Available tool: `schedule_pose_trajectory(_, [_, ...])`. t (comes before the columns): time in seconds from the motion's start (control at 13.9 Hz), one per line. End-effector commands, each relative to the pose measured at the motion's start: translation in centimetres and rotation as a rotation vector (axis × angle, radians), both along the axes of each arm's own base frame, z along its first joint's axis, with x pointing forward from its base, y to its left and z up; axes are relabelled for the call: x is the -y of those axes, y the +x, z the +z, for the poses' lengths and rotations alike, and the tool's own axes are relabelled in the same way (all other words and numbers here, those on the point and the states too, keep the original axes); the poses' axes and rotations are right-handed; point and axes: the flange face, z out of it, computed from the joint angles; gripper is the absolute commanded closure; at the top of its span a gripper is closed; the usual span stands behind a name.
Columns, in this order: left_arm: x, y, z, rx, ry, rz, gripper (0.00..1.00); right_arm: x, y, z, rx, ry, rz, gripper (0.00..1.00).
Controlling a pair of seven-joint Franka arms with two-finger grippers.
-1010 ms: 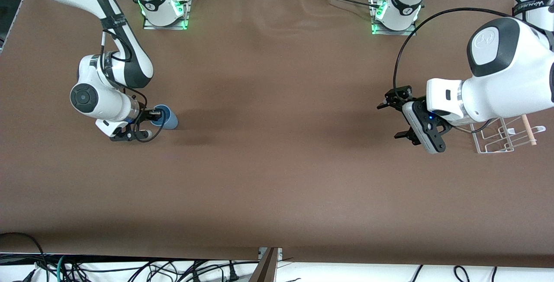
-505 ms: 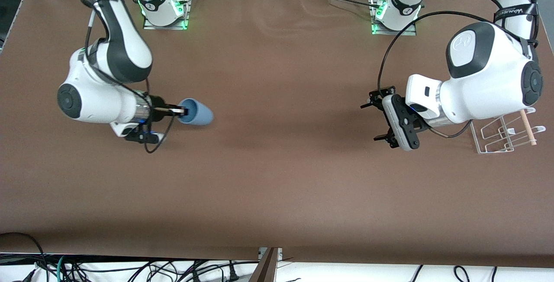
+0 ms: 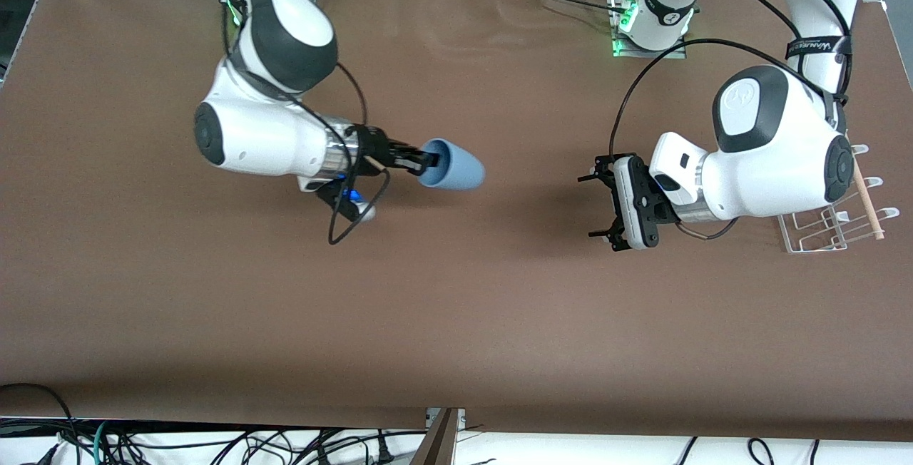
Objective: Transfer cup to left arm and place on rack
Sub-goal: 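Grasp and lift the cup with the right gripper while the left gripper approaches, then grasp the cup base with the left gripper beside the right gripper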
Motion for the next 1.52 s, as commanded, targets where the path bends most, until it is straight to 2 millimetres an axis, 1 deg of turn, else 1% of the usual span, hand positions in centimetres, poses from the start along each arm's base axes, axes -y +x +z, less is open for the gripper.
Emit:
schedule_pose_trajectory(0.0, [1.5,-0.5,0.4,0.036,-0.042,-0.023,0.0,-4.8,-0.7,1.7,-0.042,0.087,-0.15,1.0])
schedule_pose_trajectory(0.07, [2.8,-0.8,0.5,0.043,-0.052,-0.038,0.0,-6.6,-1.2,2.2,-0.061,0.122,-0.194,1.0])
schedule_pose_trajectory(0.14, [3.5,-1.2,0.3,0.036,-0.056,-0.052,0.0,-8.2,-1.7,2.7,-0.077,0.155,-0.238,1.0])
schedule_pose_trajectory(0.22, [4.3,-1.7,0.0,0.029,-0.061,-0.062,0.0,-9.3,-2.0,2.9,-0.09,0.179,-0.289,1.0])
schedule_pose_trajectory(0.29, [4.9,-1.8,0.4,0.051,-0.056,-0.068,0.0,-10.8,-2.6,3.0,-0.087,0.19,-0.317,1.0])
schedule_pose_trajectory(0.36, [5.0,-1.8,0.5,0.055,-0.055,-0.066,0.0,-11.6,-2.8,2.9,-0.084,0.196,-0.336,1.0])
schedule_pose_trajectory(0.43, [5.0,-1.8,0.6,0.057,-0.053,-0.069,0.0,-11.9,-2.8,3.0,-0.078,0.203,-0.346,1.0])
schedule_pose_trajectory(0.65, [4.9,-2.1,1.7,0.068,-0.053,-0.081,0.0,-12.2,-2.8,2.8,-0.079,0.203,-0.346,1.0])
schedule_pose_trajectory(0.72, [4.5,-2.3,2.4,0.066,-0.053,-0.091,0.0,-12.7,-3.3,2.8,-0.08,0.203,-0.341,1.0])
schedule_pose_trajectory(0.79, [3.9,-2.5,2.6,0.085,-0.052,-0.137,0.0,-12.9,-3.4,2.9,-0.081,0.205,-0.344,1.0])
schedule_pose_trajectory(0.87, [3.2,-2.4,2.6,0.125,-0.056,-0.196,0.0,-13.0,-3.6,2.8,-0.082,0.205,-0.349,1.0])
schedule_pose_trajectory(1.01, [2.4,-2.6,3.5,0.176,-0.055,-0.267,0.0,-13.0,-3.5,3.1,-0.078,0.207,-0.349,1.0])
schedule_pose_trajectory(1.15, [0.9,-2.2,3.5,0.218,-0.004,-0.325,0.0,-13.0,-3.6,3.0,-0.08,0.206,-0.35,1.0])
schedule_pose_trajectory(1.23, [0.8,-2.3,3.6,0.226,-0.004,-0.336,0.0,-13.0,-3.6,3.0,-0.079,0.205,-0.349,1.0])
schedule_pose_trajectory(1.3, [1.2,-2.5,4.2,0.234,-0.001,-0.343,0.0,-13.0,-3.6,3.0,-0.08,0.206,-0.35,1.0])
schedule_pose_trajectory(1.44, [2.3,-2.8,4.7,0.252,0.007,-0.362,0.0,-13.0,-3.5,3.1,-0.078,0.207,-0.349,1.0])
